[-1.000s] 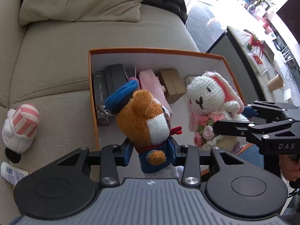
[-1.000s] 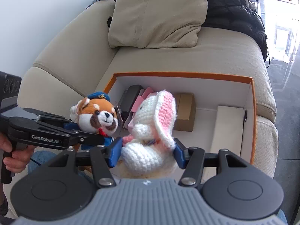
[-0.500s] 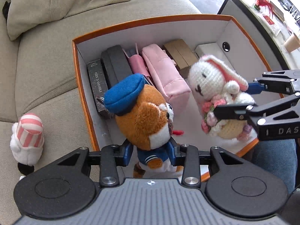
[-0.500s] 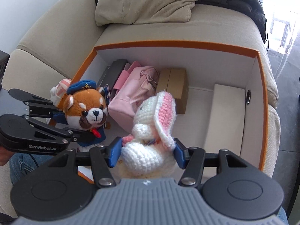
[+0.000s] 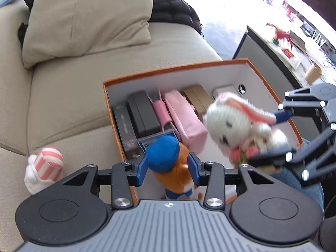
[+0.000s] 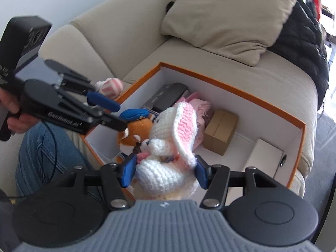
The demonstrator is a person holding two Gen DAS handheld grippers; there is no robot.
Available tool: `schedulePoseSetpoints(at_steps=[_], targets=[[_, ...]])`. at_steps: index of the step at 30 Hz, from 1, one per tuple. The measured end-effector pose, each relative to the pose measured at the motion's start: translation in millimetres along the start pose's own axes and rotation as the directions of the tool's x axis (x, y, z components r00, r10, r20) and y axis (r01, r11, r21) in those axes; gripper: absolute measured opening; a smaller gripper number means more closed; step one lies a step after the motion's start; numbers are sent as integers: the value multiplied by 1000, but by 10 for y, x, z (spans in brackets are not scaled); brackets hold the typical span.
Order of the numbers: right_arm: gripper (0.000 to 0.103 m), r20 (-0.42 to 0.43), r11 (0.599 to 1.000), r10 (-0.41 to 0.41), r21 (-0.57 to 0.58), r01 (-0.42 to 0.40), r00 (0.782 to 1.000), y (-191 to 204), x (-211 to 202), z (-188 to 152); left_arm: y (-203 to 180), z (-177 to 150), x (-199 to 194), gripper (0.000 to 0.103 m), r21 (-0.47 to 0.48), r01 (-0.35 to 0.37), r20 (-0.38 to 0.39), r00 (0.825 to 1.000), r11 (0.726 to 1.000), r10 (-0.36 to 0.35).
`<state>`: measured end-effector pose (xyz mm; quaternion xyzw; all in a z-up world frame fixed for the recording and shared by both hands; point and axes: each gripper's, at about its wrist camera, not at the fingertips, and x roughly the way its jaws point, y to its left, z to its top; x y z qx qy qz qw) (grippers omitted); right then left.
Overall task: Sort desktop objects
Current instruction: 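Lower both plush toys into the orange box and open both grippers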
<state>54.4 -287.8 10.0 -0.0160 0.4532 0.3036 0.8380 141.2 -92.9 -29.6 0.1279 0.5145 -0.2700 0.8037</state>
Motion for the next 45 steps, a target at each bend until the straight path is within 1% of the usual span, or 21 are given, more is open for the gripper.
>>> schedulePoseSetpoints(at_steps=[3, 4, 6, 9, 12, 15, 17, 21, 23, 25, 28, 31, 34, 35, 38, 40, 45], targets=[[60, -39, 997, 12, -76, -15, 999, 73, 55, 46, -25, 45, 36, 48, 16, 32, 13, 999, 999, -32], [60, -52, 995, 19, -94, -24, 998, 80, 77, 61, -33, 54, 63, 47, 23, 32, 7, 999, 999, -32], [60, -75, 989, 40, -140, -50, 996, 90, 107, 94, -47, 67, 166, 37, 24, 7, -39, 999, 1000, -6], [60, -109, 974, 73, -205, -95, 991, 84, 127, 146, -60, 46, 236, 34, 39, -47, -63, 997, 998, 49], [60, -144, 955, 108, -261, -143, 984, 66, 177, 199, -46, 37, 241, 33, 23, -44, -68, 997, 999, 45], [60, -160, 918, 154, -341, -201, 975, 46, 161, 224, -59, 42, 282, 33, 34, -52, -72, 996, 998, 55], [60, -183, 901, 180, -363, -237, 966, 21, 174, 257, -52, 48, 309, 32, 33, -50, -77, 996, 998, 52], [60, -265, 910, 209, -299, -287, 941, -96, 406, 303, -17, 32, 383, 31, 23, -55, -89, 994, 998, 57], [60, -307, 916, 180, -294, -273, 934, -97, 586, 275, -4, 28, 392, 30, 20, -66, -86, 994, 998, 67], [60, -342, 922, 158, -285, -262, 927, -77, 759, 213, 0, 25, 391, 30, 23, -61, -86, 994, 998, 63], [59, -351, 940, 148, -240, -241, 925, -82, 929, 125, 24, 9, 415, 30, 26, -53, -88, 995, 998, 56], [59, -354, 964, 162, -145, -225, 921, -152, 1042, 108, 40, 6, 441, 30, 30, -56, -82, 995, 998, 58], [60, -363, 977, 162, -71, -200, 918, -181, 1103, 139, 23, 12, 489, 29, 43, -75, -82, 994, 996, 79], [62, -362, 980, 153, -63, -188, 920, -171, 1120, 140, 27, 11, 500, 29, 42, -84, -80, 993, 996, 87], [67, -336, 977, 113, -135, -167, 935, -42, 1057, 124, 49, -4, 454, 29, 34, -82, -64, 994, 996, 84], [68, -310, 977, 94, -151, -147, 946, 3, 948, 113, 68, -18, 415, 29, 32, -83, -55, 995, 996, 85], [67, -189, 987, 92, -111, -115, 978, -4, 618, 107, 81, -41, 392, 29, 28, -73, -43, 996, 997, 75]])
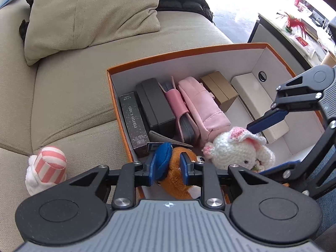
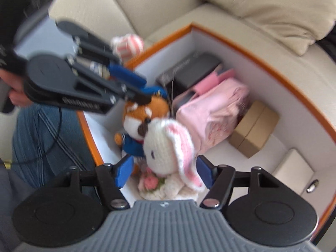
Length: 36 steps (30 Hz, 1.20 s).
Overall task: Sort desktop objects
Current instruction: 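Lower both plush toys into the orange box and open both grippers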
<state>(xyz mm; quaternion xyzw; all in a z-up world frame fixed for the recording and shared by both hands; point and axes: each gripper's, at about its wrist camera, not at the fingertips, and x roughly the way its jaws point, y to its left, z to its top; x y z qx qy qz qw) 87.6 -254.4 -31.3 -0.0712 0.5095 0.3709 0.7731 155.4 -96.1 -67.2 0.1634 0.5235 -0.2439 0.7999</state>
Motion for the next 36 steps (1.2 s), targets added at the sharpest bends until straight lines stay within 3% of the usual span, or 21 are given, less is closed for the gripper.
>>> schedulePoseSetpoints(at_steps=[4, 8, 12, 16, 24, 28, 32, 36], targets=[[27, 32, 998, -19, 54, 18, 999, -4, -52, -43, -11, -16, -17, 29, -4, -1, 9, 1000, 1000, 1], [26, 50, 994, -19, 108, 14, 999, -98, 39, 12, -55, -45, -97, 28, 12, 5, 17, 1000, 1000, -5], [26, -3, 991, -15, 134, 15, 1000, -121, 188, 81, -123, -52, -100, 28, 48, 8, 10, 1000, 999, -8], [26, -18, 985, -24, 172, 27, 1000, -133, 284, 120, -133, -78, 58, 25, 28, 35, -33, 999, 999, -34], [28, -46, 975, -50, 214, 59, 998, -129, 439, 137, -154, -91, 91, 25, 26, 11, -24, 1000, 1000, -10], [36, -21, 979, -73, 189, 75, 997, -58, 289, 144, -84, -155, -179, 25, 3, 32, 39, 999, 999, -32], [37, 10, 979, -154, 139, 151, 988, 108, 73, 175, 102, -276, -572, 25, -37, 33, 109, 994, 999, -29], [38, 69, 981, -168, 112, 160, 983, 297, -148, 315, 502, -478, -918, 25, -145, 5, 138, 990, 989, 16]])
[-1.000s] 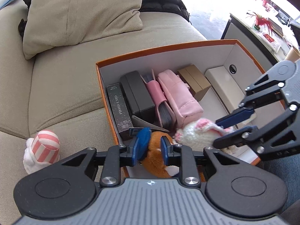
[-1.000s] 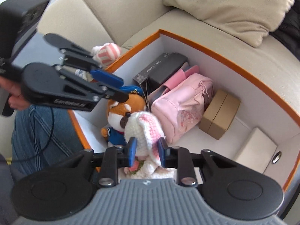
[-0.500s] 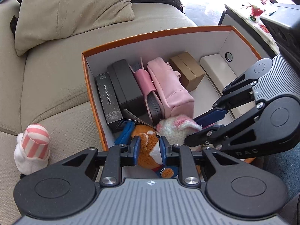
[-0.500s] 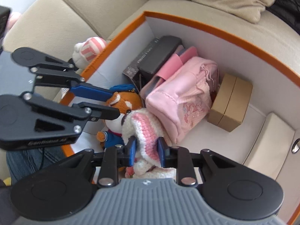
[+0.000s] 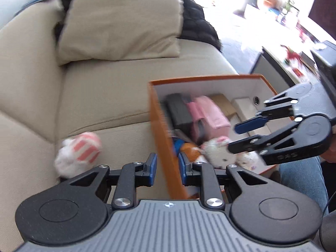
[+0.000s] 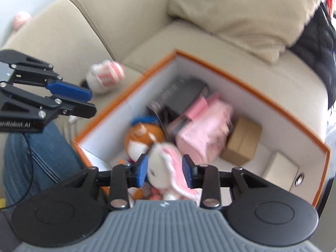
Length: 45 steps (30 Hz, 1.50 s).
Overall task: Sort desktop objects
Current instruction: 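Lower both plush toys into the orange box and open both grippers, then move both grippers toward the striped plush and Vaseline tube, then grasp the white Vaseline tube with the left gripper while the right gripper grasps the striped plush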
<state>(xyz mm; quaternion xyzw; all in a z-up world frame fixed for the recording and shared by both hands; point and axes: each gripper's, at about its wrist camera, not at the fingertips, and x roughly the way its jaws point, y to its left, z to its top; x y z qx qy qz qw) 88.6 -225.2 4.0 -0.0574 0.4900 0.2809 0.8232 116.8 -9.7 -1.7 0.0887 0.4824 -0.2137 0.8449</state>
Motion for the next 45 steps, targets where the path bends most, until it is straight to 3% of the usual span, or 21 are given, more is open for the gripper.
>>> schedulePoseSetpoints(at_steps=[5, 9, 13, 18, 22, 27, 32, 37, 41, 45], targets=[[38, 78, 997, 59, -58, -54, 995, 427, -132, 240, 668, -229, -251, 26, -125, -122, -29, 992, 985, 119], [38, 88, 992, 91, -100, -82, 992, 818, 17, 487, 1009, -464, -257, 26, -180, -178, -77, 983, 968, 166], [38, 53, 990, 94, -108, -88, 994, 1116, 320, 679, 1106, -661, -142, 27, -101, -221, -94, 973, 970, 212], [38, -17, 989, 63, -133, -64, 998, 1332, 720, 819, 1072, -793, 60, 30, 14, -159, -133, 978, 987, 160], [38, -66, 981, 34, -188, -46, 997, 1415, 948, 889, 1020, -807, 278, 36, 73, -130, -197, 970, 989, 142], [41, -98, 973, 21, -225, -43, 995, 1394, 1155, 999, 960, -830, 645, 38, 148, -132, -296, 940, 980, 172], [43, -109, 966, -7, -256, -21, 994, 1337, 1320, 1075, 854, -853, 866, 48, 243, -177, -330, 909, 954, 253], [47, -115, 958, -12, -287, -22, 993, 1287, 1385, 1124, 763, -941, 1050, 48, 333, -234, -373, 857, 914, 355], [48, -115, 950, -9, -311, -28, 993, 1276, 1408, 1159, 726, -965, 1071, 47, 346, -243, -378, 848, 906, 372], [48, -116, 953, 2, -301, -38, 993, 1254, 1415, 1176, 706, -993, 948, 25, 323, -223, -360, 870, 920, 337]])
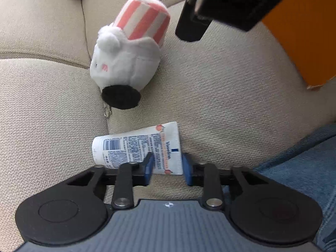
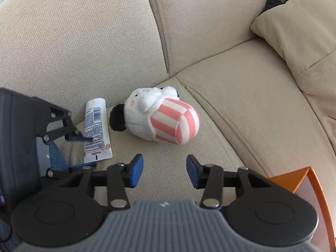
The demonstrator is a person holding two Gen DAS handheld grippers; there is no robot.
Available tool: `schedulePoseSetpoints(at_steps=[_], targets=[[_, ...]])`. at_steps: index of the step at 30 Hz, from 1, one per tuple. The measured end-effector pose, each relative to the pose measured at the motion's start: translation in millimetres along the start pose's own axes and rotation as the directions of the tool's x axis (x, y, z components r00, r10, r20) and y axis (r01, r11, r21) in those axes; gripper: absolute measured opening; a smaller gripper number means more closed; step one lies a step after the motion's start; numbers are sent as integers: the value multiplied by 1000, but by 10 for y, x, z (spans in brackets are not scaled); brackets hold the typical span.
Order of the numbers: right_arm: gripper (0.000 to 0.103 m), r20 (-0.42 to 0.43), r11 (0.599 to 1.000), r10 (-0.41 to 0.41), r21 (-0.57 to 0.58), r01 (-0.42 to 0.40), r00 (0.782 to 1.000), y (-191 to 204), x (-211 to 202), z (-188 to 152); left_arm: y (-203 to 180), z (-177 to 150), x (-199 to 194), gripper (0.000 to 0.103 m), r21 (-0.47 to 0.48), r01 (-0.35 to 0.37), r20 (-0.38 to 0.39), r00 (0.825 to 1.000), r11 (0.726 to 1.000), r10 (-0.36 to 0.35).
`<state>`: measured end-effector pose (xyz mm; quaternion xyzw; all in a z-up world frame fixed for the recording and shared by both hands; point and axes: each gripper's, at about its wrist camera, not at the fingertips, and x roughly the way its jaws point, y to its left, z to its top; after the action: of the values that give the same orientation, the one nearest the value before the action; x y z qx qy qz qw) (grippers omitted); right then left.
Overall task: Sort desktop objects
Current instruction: 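Grasp the white Vaseline tube with the left gripper while the right gripper grasps the striped plush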
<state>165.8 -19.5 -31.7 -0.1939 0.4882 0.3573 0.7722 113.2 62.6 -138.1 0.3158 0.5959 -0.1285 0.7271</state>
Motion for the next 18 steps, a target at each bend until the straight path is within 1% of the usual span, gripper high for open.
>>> schedulePoseSetpoints(at_steps=[1, 4, 7, 10, 12, 13, 14, 15, 16, 18], targets=[[48, 1, 1000, 1, 1, -1, 1000, 0, -13, -15, 13, -29, -44, 19, -14, 10, 13, 1000, 1000, -9], [48, 3, 1000, 4, -2, -4, 1000, 2, -33, -30, 65, -124, -205, 10, -51, 28, 73, 997, 998, -24], [48, 7, 1000, 6, -14, -6, 1000, 15, -48, -31, 144, -229, -390, 9, -93, 26, 131, 991, 995, -13], [48, 21, 998, 17, -55, -16, 1000, 33, -60, 4, 180, -250, -564, 7, -79, -15, 176, 984, 997, 29], [48, 33, 992, 24, -124, -20, 999, 77, -76, 58, 191, -243, -644, 7, -54, -52, 193, 979, 997, 62], [50, 35, 986, 23, -164, -17, 999, 101, -77, 92, 213, -174, -675, 7, -47, -63, 199, 978, 997, 71], [54, 35, 977, 20, -214, -12, 999, 132, -72, 134, 228, -169, -698, 7, -39, -71, 202, 976, 997, 77], [60, 36, 965, 12, -262, -3, 999, 160, -63, 176, 223, -134, -724, 7, -30, -76, 206, 975, 997, 81], [64, 37, 951, 7, -309, 5, 999, 184, -51, 215, 268, -117, -727, 7, -25, -80, 209, 974, 996, 84], [68, 22, 918, 4, -397, 5, 1000, 215, 3, 309, 296, -99, -766, 7, -10, -92, 215, 972, 996, 92]])
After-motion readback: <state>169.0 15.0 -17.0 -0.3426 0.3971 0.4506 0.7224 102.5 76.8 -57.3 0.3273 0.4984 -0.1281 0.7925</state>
